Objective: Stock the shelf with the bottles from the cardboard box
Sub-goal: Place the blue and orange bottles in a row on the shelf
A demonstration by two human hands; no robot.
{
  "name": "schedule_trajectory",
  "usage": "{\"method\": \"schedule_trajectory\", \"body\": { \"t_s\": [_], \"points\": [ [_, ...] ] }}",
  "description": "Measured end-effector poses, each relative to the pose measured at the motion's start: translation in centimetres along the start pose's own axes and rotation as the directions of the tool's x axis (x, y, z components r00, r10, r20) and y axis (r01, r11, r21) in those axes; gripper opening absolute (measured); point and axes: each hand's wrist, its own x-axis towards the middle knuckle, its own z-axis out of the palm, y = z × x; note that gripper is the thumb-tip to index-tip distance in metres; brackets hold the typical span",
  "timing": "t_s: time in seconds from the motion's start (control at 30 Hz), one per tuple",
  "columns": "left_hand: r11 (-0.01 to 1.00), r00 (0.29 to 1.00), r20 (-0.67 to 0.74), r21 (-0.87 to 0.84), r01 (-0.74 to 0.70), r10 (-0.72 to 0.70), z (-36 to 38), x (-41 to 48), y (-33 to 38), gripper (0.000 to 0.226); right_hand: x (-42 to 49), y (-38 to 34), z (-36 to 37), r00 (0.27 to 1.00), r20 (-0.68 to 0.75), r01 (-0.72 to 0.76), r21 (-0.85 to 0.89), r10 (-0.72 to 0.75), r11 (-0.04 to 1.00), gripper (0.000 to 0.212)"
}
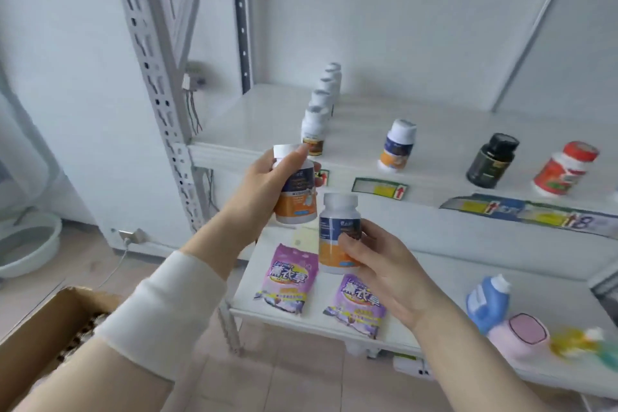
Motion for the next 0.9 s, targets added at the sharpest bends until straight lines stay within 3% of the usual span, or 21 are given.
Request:
{"method": "schedule_trajectory", "body": {
  "t_s": [0.27, 0.4, 0.53, 0.7, 0.9],
  "points": [
    [0.991, 0.975, 0.197, 0.063, -0.119, 0.104, 9.5, 9.3, 4.1, 0.018, 1.1, -9.8, -8.2, 0.964, -0.131, 0.205, -0.197, -0.233, 0.959, 0.042],
    [0.979, 0.961, 0.259, 0.147, -0.138, 0.097, 11.7, 16.0, 4.9, 0.021, 4.9, -14.2, -10.7, 0.950, -0.138, 0.219, -0.341, -0.280, 0.914, 0.056],
    [0.950, 0.946, 0.318, 0.272, -0.155, 0.063, 13.0, 23.7, 5.5, 0.035, 10.3, -18.0, -12.6, 0.945, -0.145, 0.193, -0.473, -0.292, 0.859, 0.064],
    [0.926, 0.893, 0.449, 0.332, -0.179, 0.012, 14.1, 33.5, 5.2, 0.021, 18.2, -20.7, -15.8, 0.951, -0.183, 0.107, -0.562, -0.250, 0.820, 0.048],
    [0.807, 0.916, 0.400, 0.550, -0.216, -0.027, 15.3, 42.6, 1.5, 0.026, 27.0, -20.6, -18.6, 0.957, -0.225, -0.007, -0.649, -0.184, 0.761, 0.051]
  ]
}}
